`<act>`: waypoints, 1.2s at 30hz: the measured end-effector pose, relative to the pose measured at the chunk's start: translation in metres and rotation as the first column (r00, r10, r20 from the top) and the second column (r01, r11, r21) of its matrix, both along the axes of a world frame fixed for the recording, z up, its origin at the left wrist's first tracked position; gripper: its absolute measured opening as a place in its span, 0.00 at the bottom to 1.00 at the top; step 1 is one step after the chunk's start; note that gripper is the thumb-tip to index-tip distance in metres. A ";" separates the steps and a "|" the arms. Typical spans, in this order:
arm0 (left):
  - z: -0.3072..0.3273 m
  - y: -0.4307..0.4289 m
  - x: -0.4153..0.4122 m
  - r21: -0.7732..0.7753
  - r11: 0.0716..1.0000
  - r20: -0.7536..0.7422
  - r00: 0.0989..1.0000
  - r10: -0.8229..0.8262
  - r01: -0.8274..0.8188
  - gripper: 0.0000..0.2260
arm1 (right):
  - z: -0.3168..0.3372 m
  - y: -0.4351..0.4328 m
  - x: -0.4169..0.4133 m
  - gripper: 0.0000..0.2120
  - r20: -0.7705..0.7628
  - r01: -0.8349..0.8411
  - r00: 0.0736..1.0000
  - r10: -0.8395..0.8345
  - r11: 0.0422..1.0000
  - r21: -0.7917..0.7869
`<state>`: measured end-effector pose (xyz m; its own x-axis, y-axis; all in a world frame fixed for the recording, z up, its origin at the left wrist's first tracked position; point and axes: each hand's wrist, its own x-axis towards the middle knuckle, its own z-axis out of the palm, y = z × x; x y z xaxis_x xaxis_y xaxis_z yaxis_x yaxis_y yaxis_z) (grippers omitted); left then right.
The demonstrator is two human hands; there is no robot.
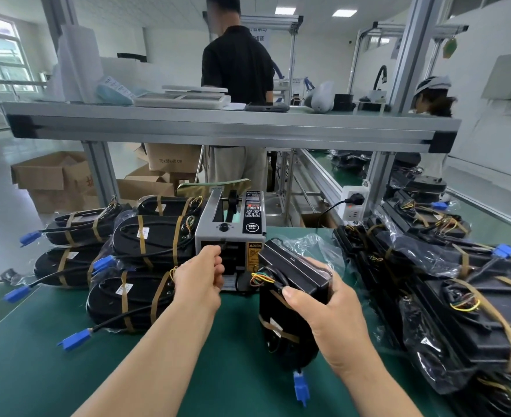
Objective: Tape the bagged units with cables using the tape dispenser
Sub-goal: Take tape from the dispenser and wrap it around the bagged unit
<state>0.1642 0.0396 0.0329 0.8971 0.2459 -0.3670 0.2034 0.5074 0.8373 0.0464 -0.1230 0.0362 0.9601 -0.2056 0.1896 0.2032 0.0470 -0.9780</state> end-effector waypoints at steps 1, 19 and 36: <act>0.004 0.004 -0.012 0.026 0.998 0.091 0.994 -0.065 0.063 0.09 | 0.000 -0.001 0.000 0.16 0.002 0.003 1.000 -0.003 1.000 -0.012; 0.042 -0.018 -0.075 0.507 0.815 0.259 0.852 -0.454 0.280 0.05 | 0.002 0.015 -0.009 0.20 0.038 0.012 0.999 -0.005 0.981 -0.195; 0.036 -0.019 -0.074 0.458 0.849 0.278 0.865 -0.418 0.263 0.08 | 0.000 0.016 -0.010 0.21 0.046 0.010 0.999 0.000 0.975 -0.223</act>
<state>0.0901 0.0202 0.0694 0.9975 -0.0475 0.0523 -0.0486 0.0753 0.9960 0.0368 -0.1070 0.0362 0.9485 -0.1582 0.2745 0.2472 -0.1724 -0.9535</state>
